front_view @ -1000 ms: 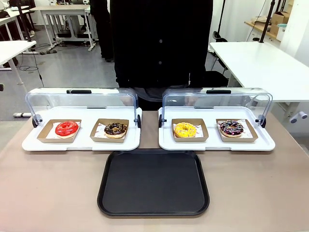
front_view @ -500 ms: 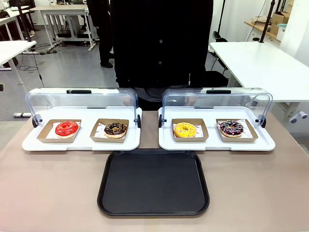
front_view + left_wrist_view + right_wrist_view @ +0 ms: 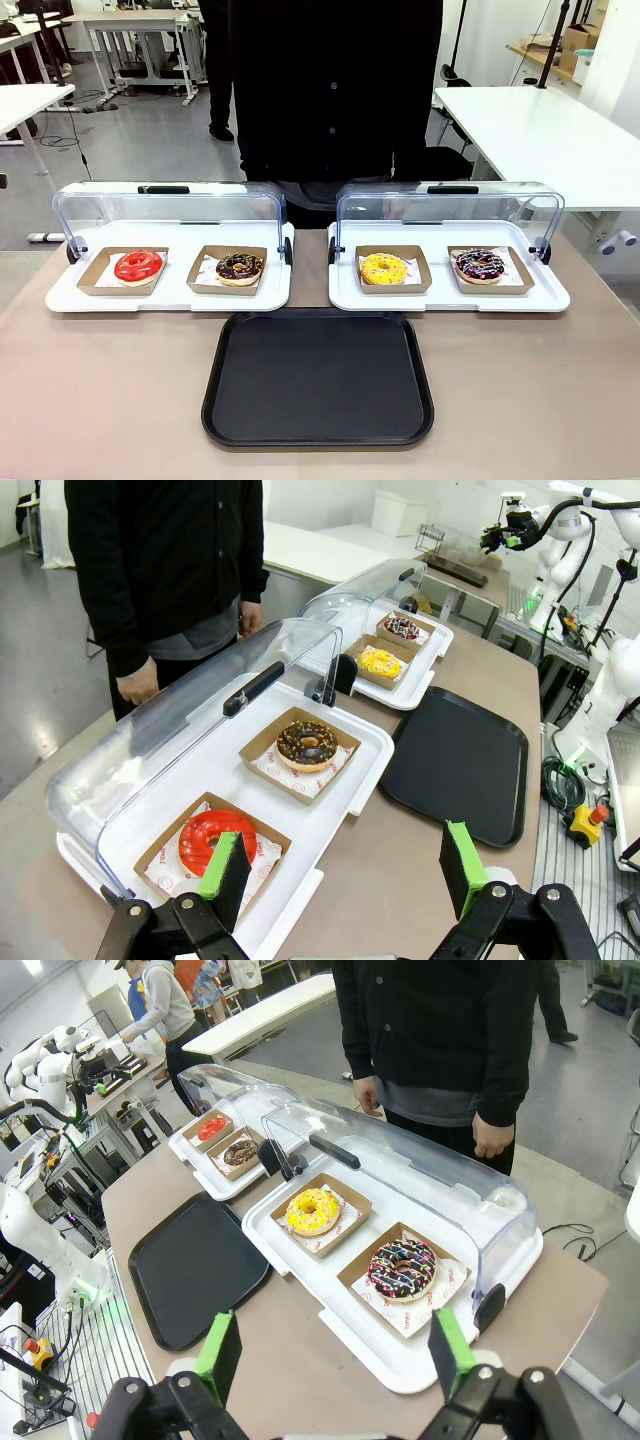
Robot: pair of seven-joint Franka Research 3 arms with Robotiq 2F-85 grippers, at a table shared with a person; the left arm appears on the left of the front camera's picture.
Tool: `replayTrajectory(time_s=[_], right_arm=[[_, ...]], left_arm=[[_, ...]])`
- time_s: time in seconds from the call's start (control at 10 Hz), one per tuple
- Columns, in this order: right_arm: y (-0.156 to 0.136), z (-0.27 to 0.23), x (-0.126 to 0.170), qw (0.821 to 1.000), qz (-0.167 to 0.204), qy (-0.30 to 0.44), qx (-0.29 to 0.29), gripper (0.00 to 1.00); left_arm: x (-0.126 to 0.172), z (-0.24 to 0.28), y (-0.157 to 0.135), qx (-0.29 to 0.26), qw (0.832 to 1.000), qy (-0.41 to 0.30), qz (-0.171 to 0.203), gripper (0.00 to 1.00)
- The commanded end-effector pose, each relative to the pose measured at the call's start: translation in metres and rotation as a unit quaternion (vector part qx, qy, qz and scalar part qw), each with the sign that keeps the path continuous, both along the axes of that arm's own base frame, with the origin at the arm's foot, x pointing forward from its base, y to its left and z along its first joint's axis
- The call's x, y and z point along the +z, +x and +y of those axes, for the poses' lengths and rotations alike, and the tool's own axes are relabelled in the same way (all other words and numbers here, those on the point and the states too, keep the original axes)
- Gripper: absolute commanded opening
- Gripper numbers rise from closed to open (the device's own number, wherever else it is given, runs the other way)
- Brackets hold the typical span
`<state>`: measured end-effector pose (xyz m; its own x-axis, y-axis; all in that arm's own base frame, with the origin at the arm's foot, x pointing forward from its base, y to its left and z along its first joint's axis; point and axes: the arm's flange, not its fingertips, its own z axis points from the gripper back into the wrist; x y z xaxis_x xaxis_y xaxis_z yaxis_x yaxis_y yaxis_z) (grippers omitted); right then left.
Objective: Move the fourth donut from the left to the tray.
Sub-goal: Pick up the Paper togo box containing the Donut indicated by the person and place it on the Handle tray.
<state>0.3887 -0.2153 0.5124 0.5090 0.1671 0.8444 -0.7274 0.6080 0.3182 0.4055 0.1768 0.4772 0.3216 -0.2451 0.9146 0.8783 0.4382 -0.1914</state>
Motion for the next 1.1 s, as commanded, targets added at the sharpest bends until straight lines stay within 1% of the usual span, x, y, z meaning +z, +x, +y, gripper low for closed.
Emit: replayTrajectory(time_s=[0.0, 1.0], right_arm=[[0.0025, 0.0006, 0.0003, 1.0, -0.02, 0.006, 0.002, 1.0], [0.0025, 0.0006, 0.0003, 1.0, -0.02, 0.006, 0.002, 1.0]], left_arm=[[0.0023, 0.0015, 0.0001, -0.005, 1.0, -0.002, 0.004, 1.0], [0.0023, 0.0015, 0.0001, -0.005, 1.0, -0.002, 0.004, 1.0]])
